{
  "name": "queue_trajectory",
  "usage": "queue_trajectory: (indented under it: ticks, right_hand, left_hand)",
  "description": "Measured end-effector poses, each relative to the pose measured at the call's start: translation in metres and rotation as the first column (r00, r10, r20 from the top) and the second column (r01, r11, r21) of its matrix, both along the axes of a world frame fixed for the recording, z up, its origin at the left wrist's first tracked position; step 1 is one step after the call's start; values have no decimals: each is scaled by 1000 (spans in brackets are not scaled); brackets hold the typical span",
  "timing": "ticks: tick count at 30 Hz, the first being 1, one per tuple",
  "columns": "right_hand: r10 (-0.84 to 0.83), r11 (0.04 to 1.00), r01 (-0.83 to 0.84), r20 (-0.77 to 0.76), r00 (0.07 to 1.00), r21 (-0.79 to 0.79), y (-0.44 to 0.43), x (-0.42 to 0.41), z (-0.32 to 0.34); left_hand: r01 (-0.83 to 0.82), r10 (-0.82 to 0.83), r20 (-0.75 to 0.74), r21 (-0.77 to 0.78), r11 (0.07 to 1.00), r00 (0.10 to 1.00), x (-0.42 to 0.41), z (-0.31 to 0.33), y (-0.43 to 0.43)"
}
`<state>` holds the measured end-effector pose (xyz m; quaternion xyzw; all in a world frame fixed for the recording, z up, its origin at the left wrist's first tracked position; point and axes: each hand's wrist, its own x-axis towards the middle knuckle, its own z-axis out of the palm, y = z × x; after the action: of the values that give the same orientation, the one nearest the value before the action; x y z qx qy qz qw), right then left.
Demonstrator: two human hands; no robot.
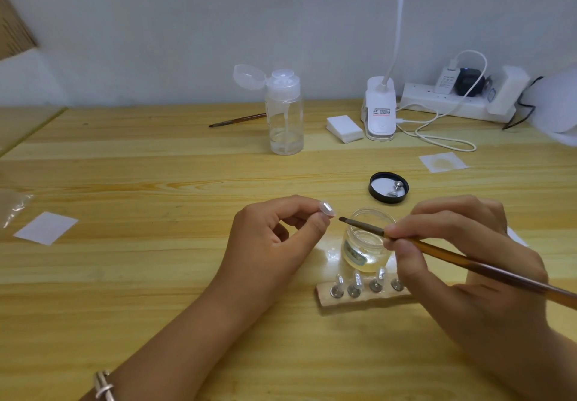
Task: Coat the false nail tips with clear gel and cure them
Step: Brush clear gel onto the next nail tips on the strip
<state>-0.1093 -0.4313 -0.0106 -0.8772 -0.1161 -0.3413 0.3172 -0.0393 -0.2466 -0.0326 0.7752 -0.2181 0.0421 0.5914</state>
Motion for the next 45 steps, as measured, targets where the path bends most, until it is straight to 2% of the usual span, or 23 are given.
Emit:
queue_trajectory:
  ticks: [1, 3, 7, 45]
  right_hand:
    - [-32, 999, 31, 95, 995, 9, -2, -3, -6]
    - [-48, 995, 34, 148, 988, 94, -4, -5, -11]
    - [-78, 979, 55, 108, 991, 197, -15, 0, -11]
    - [-59, 984, 36, 129, 990, 173, -22, -2, -11]
  left_hand:
    - [2, -2, -1, 2, 1000, 1000, 0, 0, 0]
    - [1, -1, -6, 4, 1000, 1000, 0, 0, 0]
    - [7, -7, -8, 15, 1000, 1000, -1, 1, 0]
    - [-8, 9, -17, 19, 1000, 1000, -2, 2, -1]
